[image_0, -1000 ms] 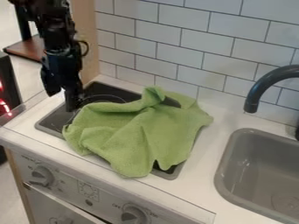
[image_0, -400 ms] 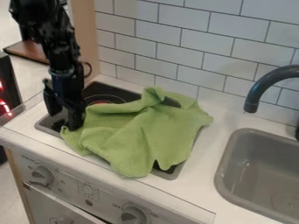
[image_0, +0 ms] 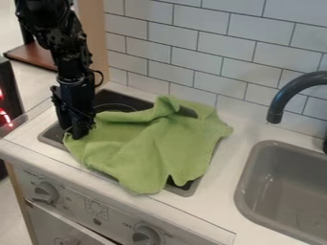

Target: Fold the cloth from top left to bottom right

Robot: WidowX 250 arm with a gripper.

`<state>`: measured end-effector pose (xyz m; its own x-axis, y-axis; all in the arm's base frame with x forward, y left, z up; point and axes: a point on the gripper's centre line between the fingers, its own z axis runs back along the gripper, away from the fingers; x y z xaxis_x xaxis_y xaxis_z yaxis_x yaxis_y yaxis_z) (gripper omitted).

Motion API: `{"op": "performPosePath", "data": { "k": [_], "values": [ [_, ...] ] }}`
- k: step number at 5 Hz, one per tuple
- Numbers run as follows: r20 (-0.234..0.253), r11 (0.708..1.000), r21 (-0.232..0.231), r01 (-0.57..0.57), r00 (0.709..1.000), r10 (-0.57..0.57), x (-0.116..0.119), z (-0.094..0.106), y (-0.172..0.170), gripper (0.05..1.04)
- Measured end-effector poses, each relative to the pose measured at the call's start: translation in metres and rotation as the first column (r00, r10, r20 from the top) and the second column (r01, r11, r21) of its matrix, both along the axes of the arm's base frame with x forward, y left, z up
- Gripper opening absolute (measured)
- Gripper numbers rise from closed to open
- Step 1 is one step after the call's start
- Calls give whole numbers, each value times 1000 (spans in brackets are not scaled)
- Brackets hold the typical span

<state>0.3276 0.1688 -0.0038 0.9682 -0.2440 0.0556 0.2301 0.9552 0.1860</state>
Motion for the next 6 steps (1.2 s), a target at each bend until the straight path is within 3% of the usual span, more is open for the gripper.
{"op": "performPosePath", "data": {
  "k": [1, 2, 4, 5, 6],
  "values": [
    [5, 1000, 11, 6, 1000, -6, 4, 0, 4, 204],
    [21, 999, 36, 1, 1000, -1, 12, 2, 16, 94],
    [106, 995, 62, -77, 992, 70, 39, 21, 49, 62],
    [155, 995, 53, -81, 985, 72, 54, 36, 52, 62],
    [165, 997, -16, -74, 983, 75, 57, 42, 41, 62]
  ]
}}
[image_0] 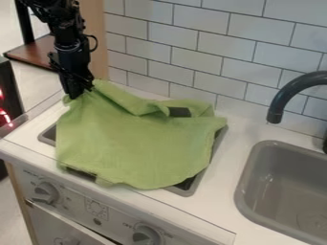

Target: Fold the cloth from top left to bottom right

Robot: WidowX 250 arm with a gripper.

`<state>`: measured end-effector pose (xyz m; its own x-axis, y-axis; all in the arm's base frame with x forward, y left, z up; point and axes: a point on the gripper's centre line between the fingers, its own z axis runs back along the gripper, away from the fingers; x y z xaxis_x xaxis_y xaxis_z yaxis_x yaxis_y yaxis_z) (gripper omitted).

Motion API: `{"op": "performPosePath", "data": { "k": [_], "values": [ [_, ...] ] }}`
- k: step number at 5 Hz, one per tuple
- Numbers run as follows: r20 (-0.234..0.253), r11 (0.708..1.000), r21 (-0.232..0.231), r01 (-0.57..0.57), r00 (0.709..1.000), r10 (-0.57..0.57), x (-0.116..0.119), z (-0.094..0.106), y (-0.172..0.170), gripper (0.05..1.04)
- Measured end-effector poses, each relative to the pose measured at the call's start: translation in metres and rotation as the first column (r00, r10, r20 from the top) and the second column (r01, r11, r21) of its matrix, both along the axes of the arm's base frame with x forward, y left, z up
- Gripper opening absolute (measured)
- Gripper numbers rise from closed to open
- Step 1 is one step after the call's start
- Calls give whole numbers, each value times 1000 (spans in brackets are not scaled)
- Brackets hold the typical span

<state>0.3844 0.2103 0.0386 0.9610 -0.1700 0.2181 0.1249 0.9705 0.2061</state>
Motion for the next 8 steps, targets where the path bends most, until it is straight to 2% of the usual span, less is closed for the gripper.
{"op": "performPosePath", "data": {
  "k": [1, 2, 3, 4, 5, 6, 7, 8],
  "values": [
    [82, 997, -42, 67, 995, -63, -3, 48, -27, 62],
    [85, 985, -93, 145, 987, -137, -14, 61, -62, 62],
    [55, 964, -102, 246, 969, -242, -21, 59, -97, 62],
    [13, 951, -123, 285, 958, -285, -31, 43, -116, 62],
    [-24, 923, -100, 372, 926, -376, -39, 21, -145, 62],
    [-30, 906, -76, 417, 907, -420, -46, 5, -162, 62],
    [-47, 876, -61, 478, 876, -481, -52, -13, -183, 62],
    [-50, 867, -69, 494, 866, -497, -58, -26, -191, 62]
  ]
}}
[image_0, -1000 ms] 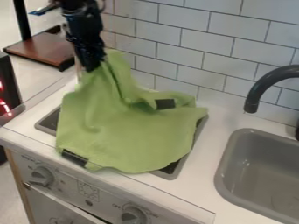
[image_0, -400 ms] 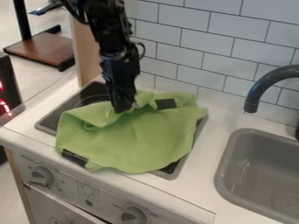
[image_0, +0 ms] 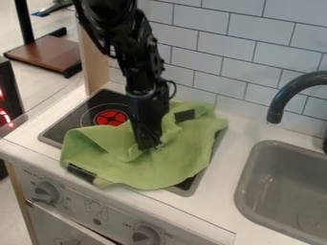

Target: Fold the cloth from top left to bottom right

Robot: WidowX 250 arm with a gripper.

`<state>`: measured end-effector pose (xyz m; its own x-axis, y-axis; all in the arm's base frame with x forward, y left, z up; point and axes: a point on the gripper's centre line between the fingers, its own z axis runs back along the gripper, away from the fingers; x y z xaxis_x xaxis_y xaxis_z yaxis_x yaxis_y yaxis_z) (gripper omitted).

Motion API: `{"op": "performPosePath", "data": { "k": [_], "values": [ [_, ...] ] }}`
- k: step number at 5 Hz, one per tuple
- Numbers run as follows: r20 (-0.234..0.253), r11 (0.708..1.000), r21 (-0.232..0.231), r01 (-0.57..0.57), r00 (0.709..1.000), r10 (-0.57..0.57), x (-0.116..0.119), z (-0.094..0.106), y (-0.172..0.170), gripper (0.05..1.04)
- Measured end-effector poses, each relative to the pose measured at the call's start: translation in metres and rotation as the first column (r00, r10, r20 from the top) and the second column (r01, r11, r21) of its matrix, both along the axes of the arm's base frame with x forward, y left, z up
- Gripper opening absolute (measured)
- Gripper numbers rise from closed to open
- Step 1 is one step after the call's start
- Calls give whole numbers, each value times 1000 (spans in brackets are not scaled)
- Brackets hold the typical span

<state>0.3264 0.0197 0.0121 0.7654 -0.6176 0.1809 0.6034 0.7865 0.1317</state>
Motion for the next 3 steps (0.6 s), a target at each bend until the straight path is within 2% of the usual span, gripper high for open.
{"op": "performPosePath", "data": {
  "k": [1, 2, 3],
  "values": [
    [-12, 1000, -10, 2, 1000, -2, -1, -4, -5, 91],
    [-41, 1000, -23, 0, 999, -1, -4, -4, -6, 267],
    [-56, 999, -34, 3, 998, -5, -3, -2, -7, 546]
  ]
}}
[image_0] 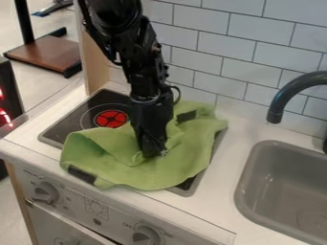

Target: Fold the cloth from top left to bottom right

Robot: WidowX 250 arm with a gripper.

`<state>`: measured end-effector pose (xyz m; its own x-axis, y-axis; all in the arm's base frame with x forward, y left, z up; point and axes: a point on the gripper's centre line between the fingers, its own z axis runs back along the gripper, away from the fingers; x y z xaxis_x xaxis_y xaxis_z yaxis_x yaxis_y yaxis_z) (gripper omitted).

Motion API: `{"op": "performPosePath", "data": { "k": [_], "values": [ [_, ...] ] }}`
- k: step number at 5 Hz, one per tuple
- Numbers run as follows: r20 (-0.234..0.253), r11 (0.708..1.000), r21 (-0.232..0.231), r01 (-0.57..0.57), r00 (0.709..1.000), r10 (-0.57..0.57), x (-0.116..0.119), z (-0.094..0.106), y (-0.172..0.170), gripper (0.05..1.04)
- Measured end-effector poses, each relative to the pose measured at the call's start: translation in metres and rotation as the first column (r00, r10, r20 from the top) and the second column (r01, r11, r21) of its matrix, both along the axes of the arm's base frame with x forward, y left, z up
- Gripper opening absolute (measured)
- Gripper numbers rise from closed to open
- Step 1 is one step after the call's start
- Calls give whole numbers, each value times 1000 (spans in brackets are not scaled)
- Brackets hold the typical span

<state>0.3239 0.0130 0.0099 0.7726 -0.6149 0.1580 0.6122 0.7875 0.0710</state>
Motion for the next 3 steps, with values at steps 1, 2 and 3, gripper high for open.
{"op": "performPosePath", "data": {
  "k": [1, 2, 3],
  "values": [
    [-18, 1000, -24, 0, 1000, -1, 1, 4, 2, 857],
    [-16, 999, -54, 5, 1000, -6, 2, 16, 1, 1020],
    [25, 997, -75, 7, 1000, -5, 7, 42, 6, 1005]
  ]
}}
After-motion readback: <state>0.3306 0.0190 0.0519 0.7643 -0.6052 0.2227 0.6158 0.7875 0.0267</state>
